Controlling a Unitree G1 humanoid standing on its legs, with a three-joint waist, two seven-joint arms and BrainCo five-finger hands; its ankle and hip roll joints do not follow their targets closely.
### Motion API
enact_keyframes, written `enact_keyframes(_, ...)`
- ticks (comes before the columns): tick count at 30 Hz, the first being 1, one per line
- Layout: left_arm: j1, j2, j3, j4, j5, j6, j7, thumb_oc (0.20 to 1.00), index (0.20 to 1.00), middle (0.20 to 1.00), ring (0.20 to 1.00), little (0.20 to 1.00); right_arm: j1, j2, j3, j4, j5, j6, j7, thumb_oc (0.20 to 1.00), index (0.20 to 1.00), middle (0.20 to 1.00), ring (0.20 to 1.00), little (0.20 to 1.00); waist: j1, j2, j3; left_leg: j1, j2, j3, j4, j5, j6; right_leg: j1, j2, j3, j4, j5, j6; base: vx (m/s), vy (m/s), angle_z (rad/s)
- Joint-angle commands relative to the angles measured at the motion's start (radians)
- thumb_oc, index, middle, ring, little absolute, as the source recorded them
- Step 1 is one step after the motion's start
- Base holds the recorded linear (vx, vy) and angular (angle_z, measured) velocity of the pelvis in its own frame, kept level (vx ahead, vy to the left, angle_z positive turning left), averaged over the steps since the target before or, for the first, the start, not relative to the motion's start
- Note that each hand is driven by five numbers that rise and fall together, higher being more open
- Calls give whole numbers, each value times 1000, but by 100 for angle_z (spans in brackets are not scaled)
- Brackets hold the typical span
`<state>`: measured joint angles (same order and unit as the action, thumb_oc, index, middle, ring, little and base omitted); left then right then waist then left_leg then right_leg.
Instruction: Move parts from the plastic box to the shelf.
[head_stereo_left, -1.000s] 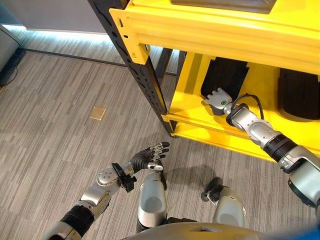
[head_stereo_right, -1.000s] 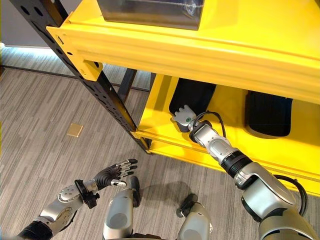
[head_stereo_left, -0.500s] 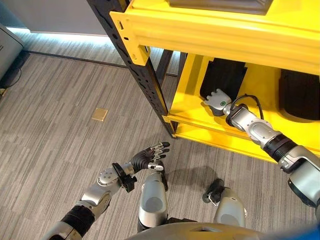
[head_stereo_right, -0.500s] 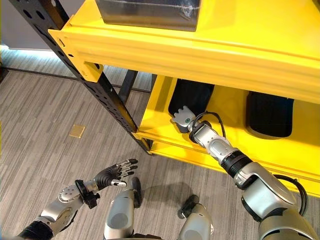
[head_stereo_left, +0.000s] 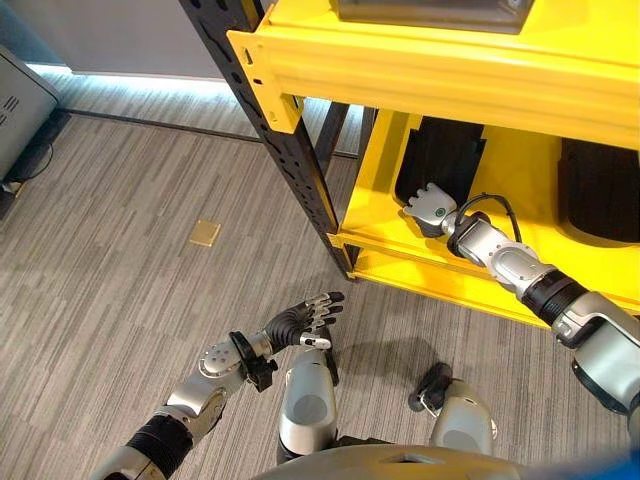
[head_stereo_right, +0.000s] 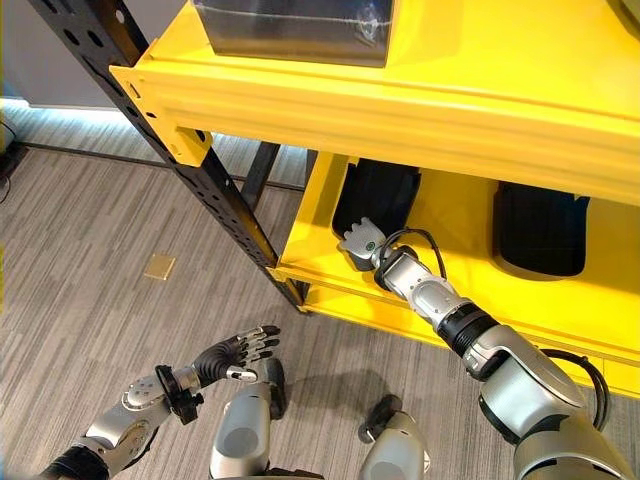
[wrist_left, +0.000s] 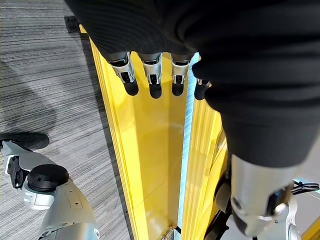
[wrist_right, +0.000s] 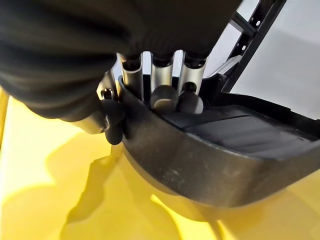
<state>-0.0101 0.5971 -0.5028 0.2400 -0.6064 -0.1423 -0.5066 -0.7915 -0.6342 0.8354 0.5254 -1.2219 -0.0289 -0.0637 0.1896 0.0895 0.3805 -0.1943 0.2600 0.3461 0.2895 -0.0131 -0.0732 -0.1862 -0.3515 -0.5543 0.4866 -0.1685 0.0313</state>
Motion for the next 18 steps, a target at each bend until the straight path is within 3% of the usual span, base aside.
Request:
enact_keyframes(1,-16,5,-49,-45,21,-46,-28,1000,1000,1000,1000,1000,-111,29,27,51,-28,1,-14,200,200,200,200,200,41,-15,2,40,41,17,7,-39,8,25,-35,7,-34,16,96,0,0,0)
enact_keyframes(18,-18,12,-67,-48,30,-55,-34,1000,1000,1000,1000,1000,-109,25,46,130,-42,54,-31,200,200,200,200,200,58,-13,-6,46,38,7,8,-38,9,44,-49,-17,-41,25,103,5,0,4)
